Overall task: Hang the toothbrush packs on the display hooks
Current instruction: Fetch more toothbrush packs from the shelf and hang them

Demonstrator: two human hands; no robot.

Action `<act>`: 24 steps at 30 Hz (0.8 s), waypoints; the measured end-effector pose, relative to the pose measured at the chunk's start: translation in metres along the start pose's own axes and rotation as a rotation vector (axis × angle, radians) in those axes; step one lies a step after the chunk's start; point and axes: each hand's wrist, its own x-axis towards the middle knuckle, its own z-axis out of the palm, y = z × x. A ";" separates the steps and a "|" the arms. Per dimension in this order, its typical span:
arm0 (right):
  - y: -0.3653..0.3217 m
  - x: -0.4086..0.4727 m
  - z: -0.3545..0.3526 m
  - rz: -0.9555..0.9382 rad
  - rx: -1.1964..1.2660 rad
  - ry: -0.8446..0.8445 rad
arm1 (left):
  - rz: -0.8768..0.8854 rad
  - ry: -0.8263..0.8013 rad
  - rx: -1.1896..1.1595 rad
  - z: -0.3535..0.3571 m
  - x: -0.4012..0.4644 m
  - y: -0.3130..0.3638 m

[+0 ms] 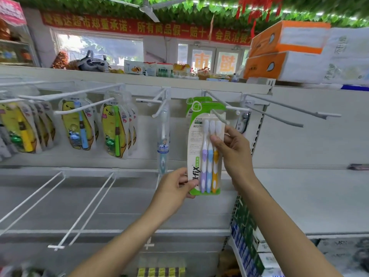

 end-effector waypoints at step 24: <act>0.078 0.063 0.016 0.110 -0.276 0.058 | -0.244 0.099 0.224 0.006 0.062 -0.017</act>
